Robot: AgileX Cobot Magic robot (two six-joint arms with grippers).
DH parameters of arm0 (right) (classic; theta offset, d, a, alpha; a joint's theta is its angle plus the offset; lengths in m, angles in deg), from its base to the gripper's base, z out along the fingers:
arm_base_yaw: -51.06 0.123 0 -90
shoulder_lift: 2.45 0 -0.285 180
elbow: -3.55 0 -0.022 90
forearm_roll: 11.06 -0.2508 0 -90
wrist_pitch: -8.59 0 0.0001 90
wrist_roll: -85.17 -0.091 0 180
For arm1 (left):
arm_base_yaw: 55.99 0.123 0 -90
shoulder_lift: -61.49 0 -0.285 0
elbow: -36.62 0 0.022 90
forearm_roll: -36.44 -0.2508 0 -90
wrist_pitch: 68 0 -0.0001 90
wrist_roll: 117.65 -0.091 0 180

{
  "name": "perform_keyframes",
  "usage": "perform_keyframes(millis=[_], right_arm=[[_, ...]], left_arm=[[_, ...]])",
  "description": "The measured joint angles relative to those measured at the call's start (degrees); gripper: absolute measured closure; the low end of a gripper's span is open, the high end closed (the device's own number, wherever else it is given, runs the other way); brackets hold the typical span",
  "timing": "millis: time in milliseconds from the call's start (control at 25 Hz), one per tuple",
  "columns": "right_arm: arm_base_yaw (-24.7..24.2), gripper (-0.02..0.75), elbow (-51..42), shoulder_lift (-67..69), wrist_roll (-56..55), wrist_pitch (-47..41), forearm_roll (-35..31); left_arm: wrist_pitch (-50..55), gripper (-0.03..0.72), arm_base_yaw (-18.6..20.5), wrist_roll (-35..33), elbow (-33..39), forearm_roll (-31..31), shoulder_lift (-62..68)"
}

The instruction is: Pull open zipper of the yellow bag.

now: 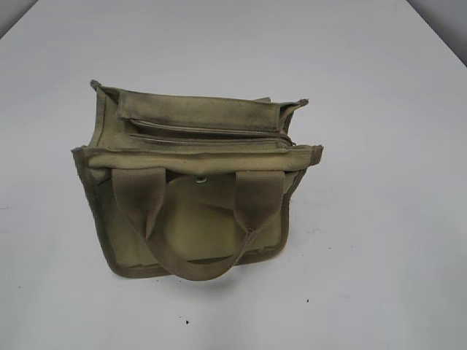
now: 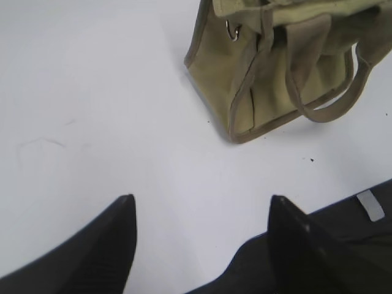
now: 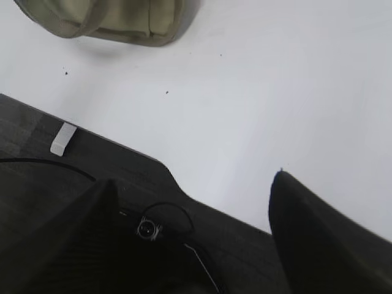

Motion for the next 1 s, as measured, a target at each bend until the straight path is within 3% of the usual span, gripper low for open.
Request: perform_keyframes(millis=[320,1000], right_arm=[[0.0,0.155,-2.22,-5.06,2.34,-0.01,0.0],[0.0,0.155,-4.35,-5.06,3.38,3.35,0.0]], left_arm=[[-1.21,0.176,0.0,0.66,5.52,-1.32,-15.79],[-4.11,0.179,0.0,0.68,7.17,-2.1,-15.99]])
